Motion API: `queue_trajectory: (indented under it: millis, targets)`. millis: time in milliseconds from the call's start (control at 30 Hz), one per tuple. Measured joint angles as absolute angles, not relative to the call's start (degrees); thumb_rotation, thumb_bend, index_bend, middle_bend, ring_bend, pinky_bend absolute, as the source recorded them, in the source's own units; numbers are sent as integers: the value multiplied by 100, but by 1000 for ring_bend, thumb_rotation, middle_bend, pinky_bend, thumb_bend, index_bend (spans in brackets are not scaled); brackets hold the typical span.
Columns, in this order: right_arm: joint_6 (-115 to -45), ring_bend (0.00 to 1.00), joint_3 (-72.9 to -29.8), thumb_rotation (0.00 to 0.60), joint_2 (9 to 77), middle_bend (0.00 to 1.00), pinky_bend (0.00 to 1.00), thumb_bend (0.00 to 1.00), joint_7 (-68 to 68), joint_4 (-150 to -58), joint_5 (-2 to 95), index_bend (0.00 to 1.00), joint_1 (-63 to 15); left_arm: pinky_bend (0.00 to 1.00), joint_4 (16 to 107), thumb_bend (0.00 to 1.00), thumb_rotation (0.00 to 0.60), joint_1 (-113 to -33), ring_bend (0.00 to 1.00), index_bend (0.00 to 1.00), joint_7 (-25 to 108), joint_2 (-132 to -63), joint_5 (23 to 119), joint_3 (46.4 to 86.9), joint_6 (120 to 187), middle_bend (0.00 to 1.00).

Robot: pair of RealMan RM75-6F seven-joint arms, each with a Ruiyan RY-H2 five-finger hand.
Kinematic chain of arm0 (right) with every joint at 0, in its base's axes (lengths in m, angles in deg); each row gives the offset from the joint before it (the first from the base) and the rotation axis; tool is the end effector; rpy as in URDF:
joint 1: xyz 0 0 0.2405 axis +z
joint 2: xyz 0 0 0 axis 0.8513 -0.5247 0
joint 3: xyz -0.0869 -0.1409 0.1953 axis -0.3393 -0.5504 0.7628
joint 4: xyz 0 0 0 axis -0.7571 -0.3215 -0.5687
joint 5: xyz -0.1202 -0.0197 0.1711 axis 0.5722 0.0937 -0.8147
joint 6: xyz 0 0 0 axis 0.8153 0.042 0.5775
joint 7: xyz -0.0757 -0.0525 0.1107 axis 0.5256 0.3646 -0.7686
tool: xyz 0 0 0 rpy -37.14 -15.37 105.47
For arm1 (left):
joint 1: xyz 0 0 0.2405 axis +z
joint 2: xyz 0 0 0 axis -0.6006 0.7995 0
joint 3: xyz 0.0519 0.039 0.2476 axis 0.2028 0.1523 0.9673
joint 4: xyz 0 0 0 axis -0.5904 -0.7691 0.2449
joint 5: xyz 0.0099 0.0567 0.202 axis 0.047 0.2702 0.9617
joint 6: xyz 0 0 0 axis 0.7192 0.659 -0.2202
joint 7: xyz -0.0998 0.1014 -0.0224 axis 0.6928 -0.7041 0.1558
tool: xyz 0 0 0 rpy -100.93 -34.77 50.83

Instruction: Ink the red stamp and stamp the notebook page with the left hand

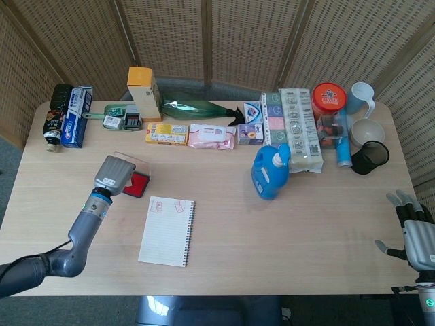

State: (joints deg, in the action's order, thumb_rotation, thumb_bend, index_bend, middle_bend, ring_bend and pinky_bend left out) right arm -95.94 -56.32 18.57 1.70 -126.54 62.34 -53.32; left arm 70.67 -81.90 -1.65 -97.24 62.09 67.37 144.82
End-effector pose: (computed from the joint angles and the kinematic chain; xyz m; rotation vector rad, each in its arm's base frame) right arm -0.3192 -0.1889 0.1820 1.3149 -0.9698 0.8107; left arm -0.1915 0.3744 0.0264 -1.8437 -0.5803 -0.4948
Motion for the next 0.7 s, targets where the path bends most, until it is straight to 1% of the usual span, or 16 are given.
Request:
queue_trajectory:
  millis: [167,333,533,700]
  targets:
    - [-9605,17,-5635,600,1840,35,86,3,152,-12678,6246,72,-5339,1000,7856,375,600,-8187,1000,644,-305,-9293,6537,6854,14639,1000]
    - [-9621,17,-5635,600,1814,34,86,3,116,-12699,6260,72,-5347,1000,8447,374,600,-8171,1000,643,-378,-9039,7123,7104,14735,1000]
    - [-9624,17,-5636,600,1789,35,86,3,69,-12711,6270,72,-5352,1000,8867,374,600,-8186,1000,644,-533,-8995,7623,7385,14744,1000]
    - [-9637,17,-5626,600,1761,34,86,3,2,-12705,6262,72,-5363,1000,9212,373,600,-8207,1000,643,-655,-9034,7807,7531,14691,1000]
